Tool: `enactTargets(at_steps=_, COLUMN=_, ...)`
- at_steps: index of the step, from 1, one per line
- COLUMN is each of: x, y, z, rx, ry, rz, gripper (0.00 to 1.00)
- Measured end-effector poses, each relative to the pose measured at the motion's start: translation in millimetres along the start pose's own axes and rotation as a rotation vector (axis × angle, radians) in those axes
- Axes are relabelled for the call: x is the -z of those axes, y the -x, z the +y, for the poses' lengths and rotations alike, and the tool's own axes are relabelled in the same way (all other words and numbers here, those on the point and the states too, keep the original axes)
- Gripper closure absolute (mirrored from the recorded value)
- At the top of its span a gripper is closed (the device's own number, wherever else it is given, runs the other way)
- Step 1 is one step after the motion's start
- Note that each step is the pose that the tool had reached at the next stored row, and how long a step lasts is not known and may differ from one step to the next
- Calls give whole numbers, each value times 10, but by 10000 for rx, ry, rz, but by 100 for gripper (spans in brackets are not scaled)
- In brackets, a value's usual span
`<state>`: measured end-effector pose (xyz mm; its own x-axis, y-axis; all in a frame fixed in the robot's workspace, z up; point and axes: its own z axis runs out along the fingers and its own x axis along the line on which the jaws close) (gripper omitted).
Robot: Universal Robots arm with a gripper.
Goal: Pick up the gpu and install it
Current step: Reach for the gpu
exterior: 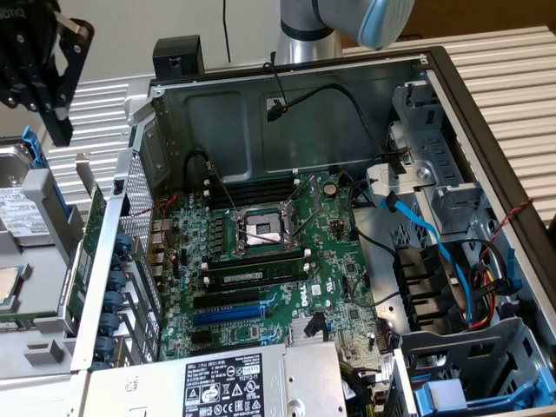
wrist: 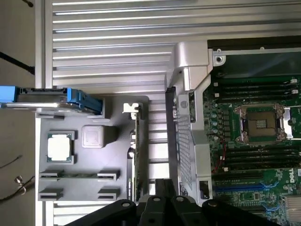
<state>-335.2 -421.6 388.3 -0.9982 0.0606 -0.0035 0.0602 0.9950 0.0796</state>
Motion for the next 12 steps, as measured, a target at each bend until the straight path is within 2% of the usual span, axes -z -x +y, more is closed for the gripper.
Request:
enactTargets(at_steps=7, x=19, y=-137, z=-228, rx=0, ry=0, rz=0, gripper=89)
enactTargets(at_steps=12, x=-32, y=-338, z=-268, rx=0, ry=1, rz=-1, gripper=89)
